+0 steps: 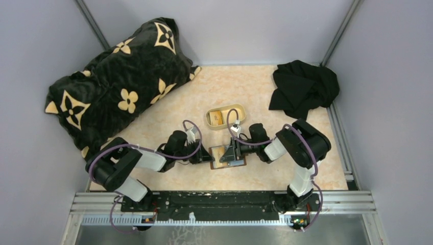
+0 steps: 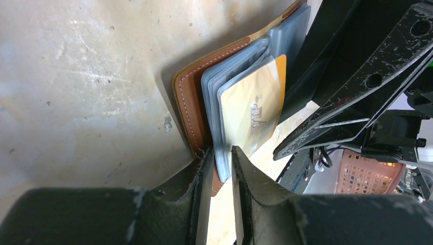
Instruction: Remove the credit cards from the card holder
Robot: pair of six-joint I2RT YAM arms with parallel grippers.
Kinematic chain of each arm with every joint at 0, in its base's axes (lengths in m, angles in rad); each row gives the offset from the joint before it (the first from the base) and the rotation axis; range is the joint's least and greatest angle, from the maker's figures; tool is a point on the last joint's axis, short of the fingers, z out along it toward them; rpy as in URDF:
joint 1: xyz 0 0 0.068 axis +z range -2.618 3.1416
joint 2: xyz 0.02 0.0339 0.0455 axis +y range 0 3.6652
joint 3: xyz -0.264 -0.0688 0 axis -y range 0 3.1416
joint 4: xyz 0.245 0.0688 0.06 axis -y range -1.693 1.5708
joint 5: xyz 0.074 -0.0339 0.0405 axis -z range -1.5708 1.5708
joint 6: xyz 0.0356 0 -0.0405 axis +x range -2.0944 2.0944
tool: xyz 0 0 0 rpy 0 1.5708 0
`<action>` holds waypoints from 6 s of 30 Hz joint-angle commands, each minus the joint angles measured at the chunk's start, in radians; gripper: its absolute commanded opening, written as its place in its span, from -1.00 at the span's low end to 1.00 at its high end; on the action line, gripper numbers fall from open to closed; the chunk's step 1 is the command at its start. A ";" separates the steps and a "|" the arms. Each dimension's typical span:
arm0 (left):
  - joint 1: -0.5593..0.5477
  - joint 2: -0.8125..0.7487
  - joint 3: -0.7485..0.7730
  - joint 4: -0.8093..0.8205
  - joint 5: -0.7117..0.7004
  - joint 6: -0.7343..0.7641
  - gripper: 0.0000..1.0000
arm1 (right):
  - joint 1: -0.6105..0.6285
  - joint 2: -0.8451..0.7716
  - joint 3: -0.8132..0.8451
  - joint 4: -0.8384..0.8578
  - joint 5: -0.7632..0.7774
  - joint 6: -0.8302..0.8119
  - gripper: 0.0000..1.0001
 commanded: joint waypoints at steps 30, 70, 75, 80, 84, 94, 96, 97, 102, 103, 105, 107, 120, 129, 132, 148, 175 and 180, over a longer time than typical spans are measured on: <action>0.065 0.158 -0.047 -0.024 -0.067 0.050 -0.45 | -0.150 -0.143 0.010 -0.282 0.109 -0.163 -0.55; 0.073 0.143 -0.064 0.036 -0.017 0.056 -0.45 | -0.216 -0.308 0.382 -0.639 0.336 -0.221 -1.00; 0.073 0.131 -0.073 0.038 -0.022 0.065 -0.46 | -0.216 -0.191 0.533 -0.652 0.340 -0.214 -1.00; 0.073 0.114 -0.067 0.003 -0.043 0.077 -0.46 | -0.215 -0.063 0.658 -0.661 0.326 -0.203 -1.00; 0.073 0.109 -0.071 0.003 -0.045 0.077 -0.46 | -0.212 0.009 0.700 -0.658 0.312 -0.204 -1.00; 0.071 0.108 -0.104 0.034 -0.051 0.068 -0.46 | -0.183 0.105 0.690 -0.611 0.281 -0.196 -1.00; 0.070 0.106 -0.110 0.039 -0.050 0.066 -0.46 | -0.177 0.120 0.697 -0.601 0.275 -0.189 -1.00; 0.071 0.104 -0.112 0.038 -0.050 0.066 -0.46 | -0.174 0.126 0.702 -0.600 0.274 -0.188 -1.00; 0.070 0.089 -0.117 0.029 -0.058 0.070 -0.46 | -0.165 0.169 0.741 -0.613 0.264 -0.188 -1.00; 0.071 0.087 -0.117 0.027 -0.060 0.070 -0.46 | -0.163 0.181 0.747 -0.614 0.264 -0.189 -1.00; 0.071 0.087 -0.117 0.026 -0.060 0.070 -0.46 | -0.159 0.195 0.756 -0.620 0.263 -0.189 -1.00; 0.071 0.090 -0.116 0.028 -0.060 0.070 -0.46 | -0.156 0.205 0.759 -0.621 0.265 -0.189 -1.00; 0.071 0.134 -0.097 0.048 -0.047 0.073 -0.47 | -0.148 0.172 0.726 -0.643 0.238 -0.196 -1.00; 0.071 0.120 -0.096 0.046 -0.049 0.077 -0.47 | -0.150 0.208 0.774 -0.701 0.195 -0.155 -1.00; 0.071 0.121 -0.096 0.050 -0.050 0.078 -0.47 | -0.151 0.219 0.788 -0.742 0.198 -0.170 -1.00; 0.071 0.150 -0.098 0.078 -0.041 0.072 -0.47 | -0.150 0.163 0.819 -0.840 0.288 -0.266 -0.32; 0.070 -0.013 -0.035 -0.125 -0.070 0.122 -0.47 | 0.069 -0.356 0.238 -0.812 0.615 -0.260 -1.00; 0.071 -0.071 -0.004 -0.205 -0.089 0.138 -0.46 | 0.105 -0.342 0.182 -0.739 0.607 -0.208 -1.00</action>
